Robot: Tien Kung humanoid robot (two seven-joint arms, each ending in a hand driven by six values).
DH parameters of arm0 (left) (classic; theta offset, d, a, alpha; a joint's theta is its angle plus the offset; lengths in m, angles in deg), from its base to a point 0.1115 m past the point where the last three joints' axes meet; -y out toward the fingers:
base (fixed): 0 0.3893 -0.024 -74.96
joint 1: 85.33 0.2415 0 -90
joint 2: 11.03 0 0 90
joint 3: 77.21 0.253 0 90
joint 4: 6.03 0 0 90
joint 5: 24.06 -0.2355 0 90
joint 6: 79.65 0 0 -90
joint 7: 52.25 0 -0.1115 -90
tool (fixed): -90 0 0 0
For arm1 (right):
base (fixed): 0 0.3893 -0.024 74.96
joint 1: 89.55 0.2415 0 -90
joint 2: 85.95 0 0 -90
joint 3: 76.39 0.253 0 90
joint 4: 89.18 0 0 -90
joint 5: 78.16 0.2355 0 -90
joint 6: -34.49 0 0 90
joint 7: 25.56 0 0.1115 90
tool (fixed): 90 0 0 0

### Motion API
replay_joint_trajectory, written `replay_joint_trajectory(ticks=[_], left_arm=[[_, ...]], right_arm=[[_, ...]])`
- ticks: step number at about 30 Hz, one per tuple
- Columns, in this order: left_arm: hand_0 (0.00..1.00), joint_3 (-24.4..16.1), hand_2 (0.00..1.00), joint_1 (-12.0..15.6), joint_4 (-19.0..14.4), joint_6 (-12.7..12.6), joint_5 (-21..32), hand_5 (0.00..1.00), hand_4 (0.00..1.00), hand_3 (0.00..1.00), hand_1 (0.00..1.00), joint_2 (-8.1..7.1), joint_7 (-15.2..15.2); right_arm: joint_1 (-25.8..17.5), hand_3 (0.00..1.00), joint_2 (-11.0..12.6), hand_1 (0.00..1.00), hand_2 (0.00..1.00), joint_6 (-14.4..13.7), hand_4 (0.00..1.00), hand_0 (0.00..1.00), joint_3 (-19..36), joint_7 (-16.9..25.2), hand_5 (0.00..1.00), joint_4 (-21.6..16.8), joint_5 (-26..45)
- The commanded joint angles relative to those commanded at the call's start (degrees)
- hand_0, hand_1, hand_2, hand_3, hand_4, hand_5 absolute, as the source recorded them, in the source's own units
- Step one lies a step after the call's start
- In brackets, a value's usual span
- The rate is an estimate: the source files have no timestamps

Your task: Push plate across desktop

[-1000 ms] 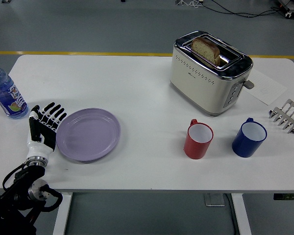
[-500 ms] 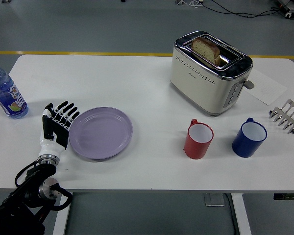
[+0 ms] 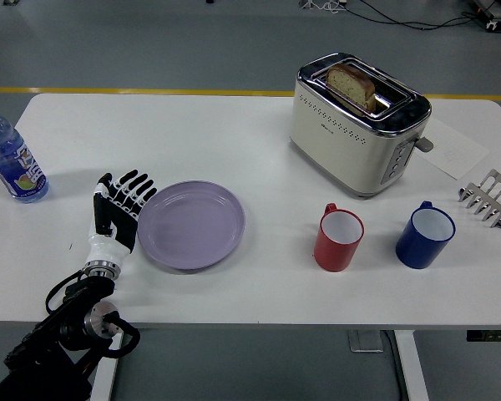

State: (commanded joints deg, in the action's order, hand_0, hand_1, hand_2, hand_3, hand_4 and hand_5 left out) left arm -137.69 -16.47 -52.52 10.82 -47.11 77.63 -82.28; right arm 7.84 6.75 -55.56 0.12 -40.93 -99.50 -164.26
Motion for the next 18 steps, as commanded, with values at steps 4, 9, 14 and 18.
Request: replay_joint_trajectory(ticks=[4, 9, 14, 18], left_arm=[[0.665, 1.3, 0.592, -0.1, 0.0, 0.0, 0.4, 0.998, 0.511, 0.546, 0.65, 0.04, 0.0], [0.665, 4.2, 0.592, -0.5, -0.1, -0.2, 1.3, 0.998, 0.511, 0.546, 0.651, 0.13, -0.3], [0.665, 6.3, 0.592, -0.9, 0.0, -0.4, 1.9, 0.998, 0.51, 0.546, 0.651, 0.44, -0.5], [0.665, 7.3, 0.592, -1.1, -0.2, -0.6, 2.1, 0.998, 0.51, 0.546, 0.651, 0.74, -0.7]], right_arm=[[0.0, 0.614, 0.0, 0.678, 0.697, 0.0, 0.488, 0.692, 0.1, 0.0, 0.225, 0.0, -0.1], [-0.1, 0.614, 0.0, 0.679, 0.697, 0.0, 0.488, 0.692, 0.1, 0.0, 0.224, 0.0, -0.2], [-0.3, 0.614, 0.0, 0.678, 0.697, 0.1, 0.488, 0.692, 0.1, 0.0, 0.223, 0.0, -0.2], [-0.4, 0.614, 0.1, 0.678, 0.697, 0.1, 0.488, 0.692, 0.1, 0.0, 0.223, 0.0, -0.2]])
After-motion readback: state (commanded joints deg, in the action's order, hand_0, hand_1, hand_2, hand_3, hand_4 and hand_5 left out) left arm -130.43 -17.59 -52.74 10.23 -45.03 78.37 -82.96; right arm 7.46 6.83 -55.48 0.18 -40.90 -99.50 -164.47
